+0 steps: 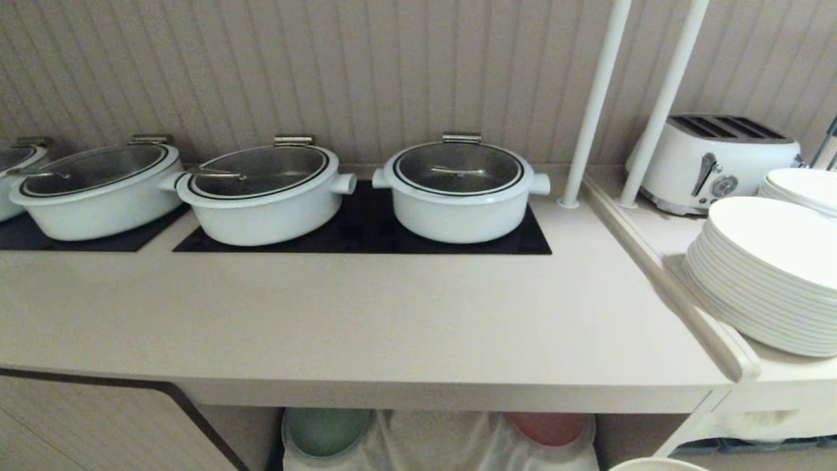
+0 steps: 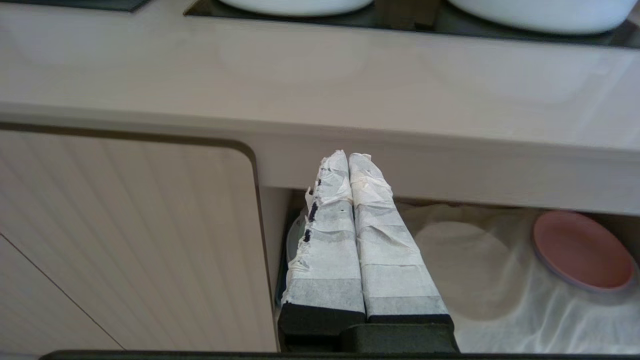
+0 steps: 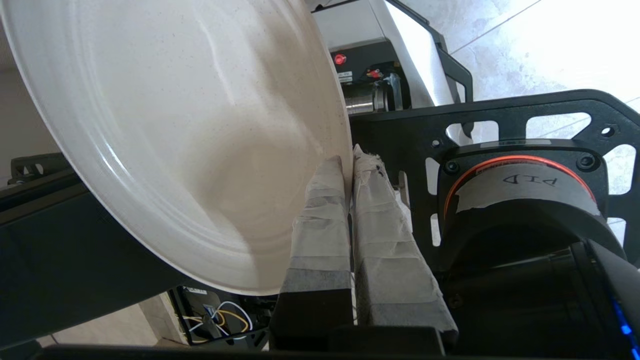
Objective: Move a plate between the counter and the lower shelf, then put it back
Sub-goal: Put the plate in the cupboard
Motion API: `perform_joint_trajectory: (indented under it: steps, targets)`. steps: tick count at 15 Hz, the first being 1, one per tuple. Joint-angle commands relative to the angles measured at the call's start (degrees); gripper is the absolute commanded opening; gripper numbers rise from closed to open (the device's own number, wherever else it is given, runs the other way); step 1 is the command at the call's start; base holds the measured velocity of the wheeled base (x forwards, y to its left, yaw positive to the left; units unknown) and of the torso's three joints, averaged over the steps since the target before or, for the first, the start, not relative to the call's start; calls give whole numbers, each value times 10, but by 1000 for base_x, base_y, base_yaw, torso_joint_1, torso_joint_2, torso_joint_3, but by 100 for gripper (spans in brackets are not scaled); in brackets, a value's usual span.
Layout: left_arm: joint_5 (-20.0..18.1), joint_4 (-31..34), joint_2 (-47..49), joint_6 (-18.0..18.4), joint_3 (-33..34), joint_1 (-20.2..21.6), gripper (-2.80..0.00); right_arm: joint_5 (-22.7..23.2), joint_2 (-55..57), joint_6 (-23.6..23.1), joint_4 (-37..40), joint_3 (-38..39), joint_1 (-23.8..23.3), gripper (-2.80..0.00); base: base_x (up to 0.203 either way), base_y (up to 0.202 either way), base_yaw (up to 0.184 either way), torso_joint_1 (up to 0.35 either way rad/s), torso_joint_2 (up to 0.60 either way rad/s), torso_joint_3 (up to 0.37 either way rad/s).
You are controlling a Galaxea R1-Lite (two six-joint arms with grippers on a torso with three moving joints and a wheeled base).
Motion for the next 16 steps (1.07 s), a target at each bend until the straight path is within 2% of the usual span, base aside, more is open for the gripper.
perform_joint_trajectory:
  steps: [1, 10, 16]
  targets:
    - [0, 0, 0, -1, 0, 0, -280, 1, 1, 2, 2, 0, 0, -280, 0, 0, 0, -154, 320, 173]
    - [0, 0, 0, -1, 0, 0, -280, 1, 1, 2, 3, 8, 11, -280, 0, 0, 0, -164, 361, 190]
    - [0, 0, 0, 0, 0, 0, -280, 1, 1, 2, 3, 8, 16, -280, 0, 0, 0, -240, 527, 282]
